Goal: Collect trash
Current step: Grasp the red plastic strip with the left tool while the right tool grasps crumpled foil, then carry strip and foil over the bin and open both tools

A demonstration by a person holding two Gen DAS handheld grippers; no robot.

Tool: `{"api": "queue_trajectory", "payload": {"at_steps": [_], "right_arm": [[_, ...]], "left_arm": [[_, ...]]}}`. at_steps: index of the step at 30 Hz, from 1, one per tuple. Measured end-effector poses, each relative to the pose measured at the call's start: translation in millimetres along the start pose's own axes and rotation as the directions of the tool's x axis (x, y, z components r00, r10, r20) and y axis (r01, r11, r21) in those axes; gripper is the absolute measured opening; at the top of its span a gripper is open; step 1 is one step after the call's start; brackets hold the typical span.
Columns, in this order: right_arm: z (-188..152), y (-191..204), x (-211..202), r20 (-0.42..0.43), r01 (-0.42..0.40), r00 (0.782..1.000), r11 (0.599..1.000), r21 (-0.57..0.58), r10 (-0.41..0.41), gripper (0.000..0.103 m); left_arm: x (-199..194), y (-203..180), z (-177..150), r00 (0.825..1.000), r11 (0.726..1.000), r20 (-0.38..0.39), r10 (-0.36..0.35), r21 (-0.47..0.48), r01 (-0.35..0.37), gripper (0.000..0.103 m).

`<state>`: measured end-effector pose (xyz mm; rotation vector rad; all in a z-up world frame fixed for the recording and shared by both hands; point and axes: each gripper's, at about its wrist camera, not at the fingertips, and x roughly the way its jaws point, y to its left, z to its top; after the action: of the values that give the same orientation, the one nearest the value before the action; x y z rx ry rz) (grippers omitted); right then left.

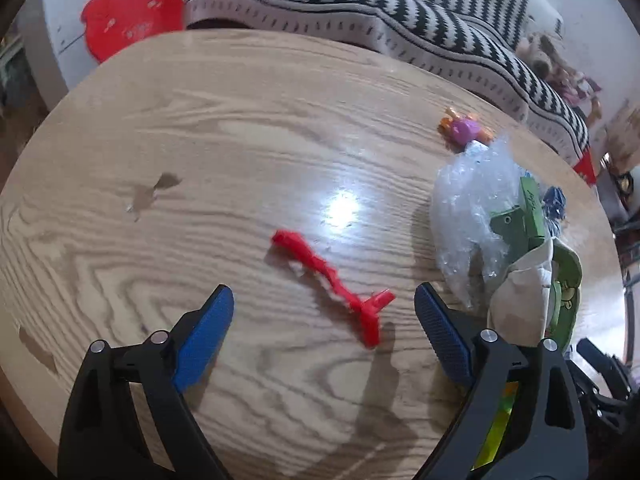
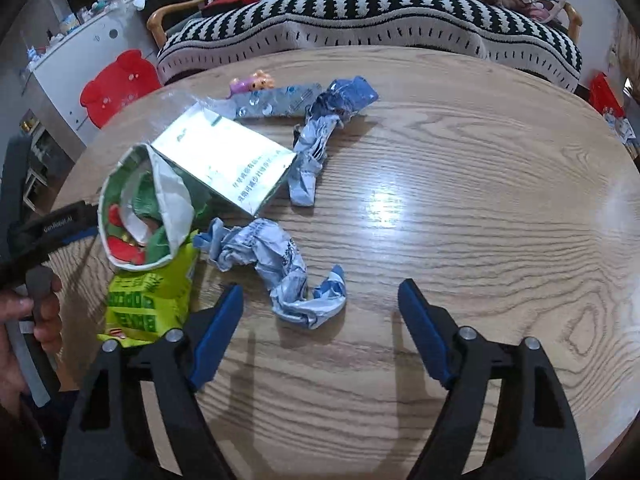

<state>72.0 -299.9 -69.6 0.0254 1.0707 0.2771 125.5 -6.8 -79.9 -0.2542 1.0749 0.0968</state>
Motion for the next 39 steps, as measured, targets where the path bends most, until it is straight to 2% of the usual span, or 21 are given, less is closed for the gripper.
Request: {"api": "queue_trajectory", "payload": {"at_steps": [2,3,4,5,6,7,9,12,19,22,27,31,34,39], "right_arm": [[0.9,3.8,4.8,0.008,0.008,1.000,1.000,-0.028,-0.008,0.072],[1.6,4.5,7.0,0.009,0.010,1.000,0.999,-0.034,-0.009,0.070],[2.1,5.5,9.2,0.009,0.010,1.000,0.999,-0.039,-0.010,0.065],[1.8,6.4,11.5,0.006,0.006,1.000,0.999,-0.042,-0.006,0.060],[1.4,8.6,12.5,0.002,0.005,1.000,0.999,-0.049,-0.005,0.048],[1.2,10.8,11.5,0.008,0.013,1.000,0.998,-0.062,-0.012,0.034],[0.5,11.8,6.5,0.011,-0.004,1.000,0.998,-0.062,0.005,0.031],[-1.3,9.9,-7.8,0.036,0.034,0.999,0.999,-0.042,-0.033,0.030],[-10.9,-0.7,-49.2,0.099,0.021,0.995,0.999,0.029,-0.024,0.030],[-19.7,2.6,-70.8,0.131,-0.004,0.991,0.999,0.044,-0.002,0.030],[-44.7,19.9,-106.3,0.165,-0.093,0.983,0.995,0.029,0.087,0.030],[-72.9,42.2,-128.9,0.154,-0.178,0.972,0.984,-0.011,0.177,0.030],[-91.4,58.3,-137.1,0.136,-0.198,0.970,0.979,-0.054,0.203,0.030],[-132.7,76.8,-127.7,0.035,-0.244,0.968,0.966,-0.086,0.247,0.030]], "left_arm": [[3.2,-4.7,1.7,1.000,0.999,0.014,0.024,0.026,-0.025,0.073],[3.9,-6.3,1.9,0.999,0.999,0.022,0.034,0.040,-0.035,0.064],[4.0,-9.0,1.6,0.998,0.997,0.033,0.047,0.063,-0.049,0.058],[3.2,-11.4,0.8,0.998,0.995,0.040,0.050,0.084,-0.053,0.043],[2.2,-11.5,-0.4,0.999,0.995,0.038,0.035,0.091,-0.038,0.027],[1.5,-12.0,-1.3,0.999,0.995,0.031,0.025,0.097,-0.028,0.022],[-1.6,-10.2,-4.0,1.000,0.994,0.019,0.005,0.111,-0.007,0.008],[-13.6,-8.6,-8.5,0.999,0.990,0.042,0.005,0.144,-0.011,0.006],[-63.9,-3.8,-29.1,0.994,0.972,0.087,-0.064,0.231,0.042,0.006],[-83.3,0.2,-47.2,0.992,0.962,0.096,-0.084,0.266,0.055,0.006],[-115.5,9.2,-86.8,0.986,0.945,0.088,-0.143,0.309,0.109,0.006],[-135.6,12.6,-117.3,0.979,0.924,0.074,-0.191,0.349,0.154,0.006],[-144.1,14.6,-136.5,0.977,0.908,0.063,-0.204,0.386,0.165,0.006],[-146.6,25.0,-171.2,0.974,0.888,-0.008,-0.224,0.411,0.208,0.006]]}}
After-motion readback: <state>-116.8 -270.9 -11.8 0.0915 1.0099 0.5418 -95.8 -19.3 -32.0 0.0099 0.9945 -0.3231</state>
